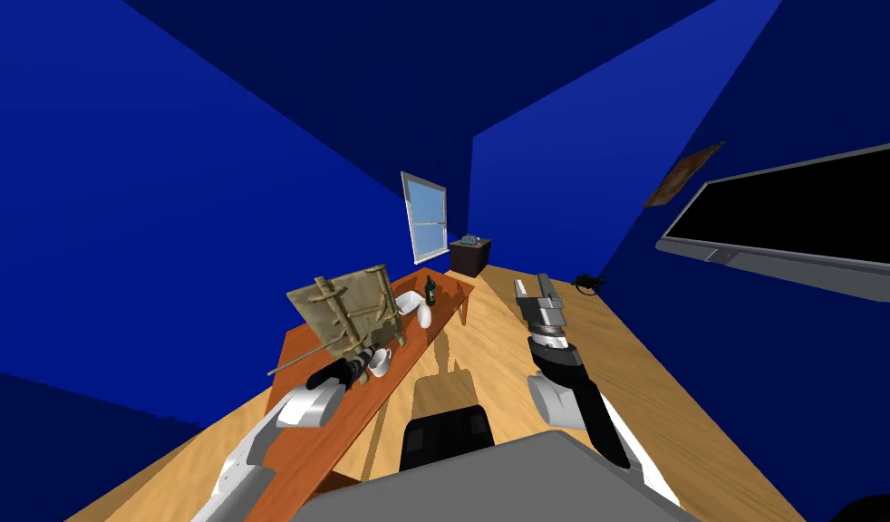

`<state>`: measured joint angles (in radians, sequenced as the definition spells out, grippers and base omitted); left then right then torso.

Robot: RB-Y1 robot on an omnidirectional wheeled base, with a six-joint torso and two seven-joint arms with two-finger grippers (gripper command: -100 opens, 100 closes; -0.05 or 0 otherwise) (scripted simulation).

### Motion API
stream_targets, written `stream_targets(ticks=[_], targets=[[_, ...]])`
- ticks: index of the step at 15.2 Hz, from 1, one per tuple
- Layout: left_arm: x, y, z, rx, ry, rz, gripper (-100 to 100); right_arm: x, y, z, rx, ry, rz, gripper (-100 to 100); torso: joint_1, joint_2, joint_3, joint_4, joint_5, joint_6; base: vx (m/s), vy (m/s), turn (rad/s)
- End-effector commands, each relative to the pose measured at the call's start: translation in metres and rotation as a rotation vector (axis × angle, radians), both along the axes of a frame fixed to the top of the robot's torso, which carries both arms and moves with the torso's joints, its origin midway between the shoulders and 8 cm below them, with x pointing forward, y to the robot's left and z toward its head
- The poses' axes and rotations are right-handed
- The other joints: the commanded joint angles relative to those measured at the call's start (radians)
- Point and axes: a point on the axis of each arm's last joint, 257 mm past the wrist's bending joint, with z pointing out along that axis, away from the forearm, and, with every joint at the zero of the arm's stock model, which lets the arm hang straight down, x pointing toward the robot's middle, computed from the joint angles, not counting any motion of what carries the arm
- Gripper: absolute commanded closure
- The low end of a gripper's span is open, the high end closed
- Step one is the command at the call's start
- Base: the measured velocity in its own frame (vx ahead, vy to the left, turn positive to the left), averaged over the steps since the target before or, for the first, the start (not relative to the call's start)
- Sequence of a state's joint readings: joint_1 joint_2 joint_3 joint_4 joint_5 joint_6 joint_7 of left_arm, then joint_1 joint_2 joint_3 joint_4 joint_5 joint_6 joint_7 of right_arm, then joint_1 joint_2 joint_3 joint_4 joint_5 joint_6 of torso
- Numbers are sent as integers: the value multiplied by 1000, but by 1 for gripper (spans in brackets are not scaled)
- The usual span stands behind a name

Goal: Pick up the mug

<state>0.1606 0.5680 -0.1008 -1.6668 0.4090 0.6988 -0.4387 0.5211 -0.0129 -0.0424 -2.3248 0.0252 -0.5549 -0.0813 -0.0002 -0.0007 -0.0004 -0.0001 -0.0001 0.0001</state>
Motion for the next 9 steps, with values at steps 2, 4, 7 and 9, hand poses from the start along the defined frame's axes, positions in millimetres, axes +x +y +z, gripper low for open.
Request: stream_targets(ticks=[2,4,7,9], targets=[[-11,12,-14,19,79,6,-100,0,0,0,0,0,0,0,0,0,0,0,0,0,5,-3,-97],[-19,20,-22,31,132,10,-100,0,0,0,0,0,0,0,0,0,0,0,0,0,8,-3,-136],[-32,29,-32,44,206,17,-100,0,0,0,0,0,0,0,0,0,0,0,0,0,9,-4,-125],[-40,36,-37,53,253,21,-100,0,0,0,0,0,0,0,0,0,0,0,0,0,7,-2,-65]])
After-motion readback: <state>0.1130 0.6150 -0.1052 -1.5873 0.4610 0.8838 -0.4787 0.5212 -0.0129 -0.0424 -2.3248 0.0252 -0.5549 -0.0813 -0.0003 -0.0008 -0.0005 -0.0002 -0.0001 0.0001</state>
